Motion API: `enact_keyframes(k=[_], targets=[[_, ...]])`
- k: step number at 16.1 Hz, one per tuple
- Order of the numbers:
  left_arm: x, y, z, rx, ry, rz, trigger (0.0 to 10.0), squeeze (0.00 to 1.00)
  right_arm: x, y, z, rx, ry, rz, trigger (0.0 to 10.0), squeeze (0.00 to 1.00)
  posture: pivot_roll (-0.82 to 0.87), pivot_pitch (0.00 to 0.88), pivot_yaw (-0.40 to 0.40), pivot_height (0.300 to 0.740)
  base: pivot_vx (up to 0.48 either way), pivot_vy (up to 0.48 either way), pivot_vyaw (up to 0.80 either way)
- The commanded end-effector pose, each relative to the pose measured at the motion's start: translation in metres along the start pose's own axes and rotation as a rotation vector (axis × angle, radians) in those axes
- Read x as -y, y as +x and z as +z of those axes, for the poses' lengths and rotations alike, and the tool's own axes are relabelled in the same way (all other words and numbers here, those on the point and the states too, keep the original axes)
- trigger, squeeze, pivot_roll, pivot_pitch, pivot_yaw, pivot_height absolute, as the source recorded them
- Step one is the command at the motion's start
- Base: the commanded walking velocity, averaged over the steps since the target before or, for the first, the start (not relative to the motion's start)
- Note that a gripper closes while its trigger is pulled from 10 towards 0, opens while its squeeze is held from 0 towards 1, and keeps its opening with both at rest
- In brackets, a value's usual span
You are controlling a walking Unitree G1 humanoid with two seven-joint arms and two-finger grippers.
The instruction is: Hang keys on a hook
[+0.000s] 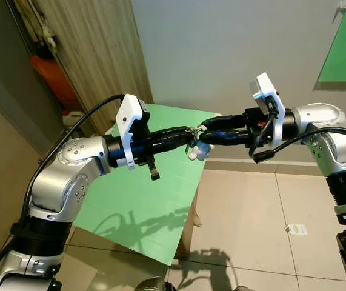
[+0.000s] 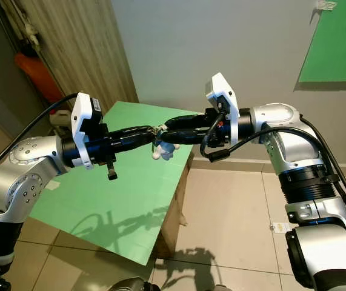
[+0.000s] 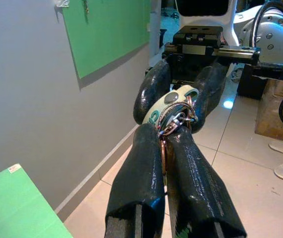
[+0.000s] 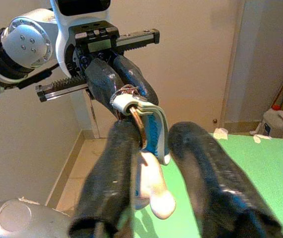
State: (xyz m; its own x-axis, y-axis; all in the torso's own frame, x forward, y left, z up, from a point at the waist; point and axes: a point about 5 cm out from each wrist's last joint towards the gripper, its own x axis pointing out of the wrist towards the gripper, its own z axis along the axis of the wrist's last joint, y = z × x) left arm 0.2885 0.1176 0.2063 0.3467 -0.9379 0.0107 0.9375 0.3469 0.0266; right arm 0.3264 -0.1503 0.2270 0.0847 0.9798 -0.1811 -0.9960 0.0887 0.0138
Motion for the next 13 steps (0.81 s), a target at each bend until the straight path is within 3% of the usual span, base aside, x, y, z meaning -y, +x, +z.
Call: enact_keyframes(k=[1, 9, 10, 11, 13], targets=[[0.002, -0.001, 0.005, 0.006, 0.021, -0.013, 0.0, 0.00, 0.001, 0.004, 0.010, 0.012, -0.028, 0.019, 0.0, 0.00, -0.10, 0.025, 0.140, 0.740, 0.000, 0.000, 0.00], [-0.003, -0.005, 0.002, -0.036, 0.043, 0.019, 0.0, 0.00, 0.000, 0.000, 0.014, 0.040, -0.014, 0.008, 0.0, 0.00, -0.10, 0.033, 0.151, 0.740, 0.000, 0.000, 0.00], [-0.005, -0.006, -0.001, -0.070, 0.070, 0.052, 3.5, 0.00, -0.001, 0.000, 0.013, 0.041, -0.012, 0.006, 0.0, 0.00, -0.10, 0.033, 0.151, 0.740, 0.000, 0.000, 0.00], [-0.009, -0.006, -0.003, -0.096, 0.086, 0.092, 10.0, 1.00, -0.001, 0.000, 0.012, 0.041, -0.009, 0.001, 0.0, 0.00, -0.10, 0.036, 0.153, 0.740, 0.000, 0.000, 0.00], [-0.012, -0.006, -0.003, -0.099, 0.089, 0.122, 10.0, 1.00, 0.000, -0.001, 0.012, 0.044, -0.007, -0.007, 0.0, 0.00, -0.10, 0.037, 0.153, 0.740, 0.000, 0.000, 0.00]])
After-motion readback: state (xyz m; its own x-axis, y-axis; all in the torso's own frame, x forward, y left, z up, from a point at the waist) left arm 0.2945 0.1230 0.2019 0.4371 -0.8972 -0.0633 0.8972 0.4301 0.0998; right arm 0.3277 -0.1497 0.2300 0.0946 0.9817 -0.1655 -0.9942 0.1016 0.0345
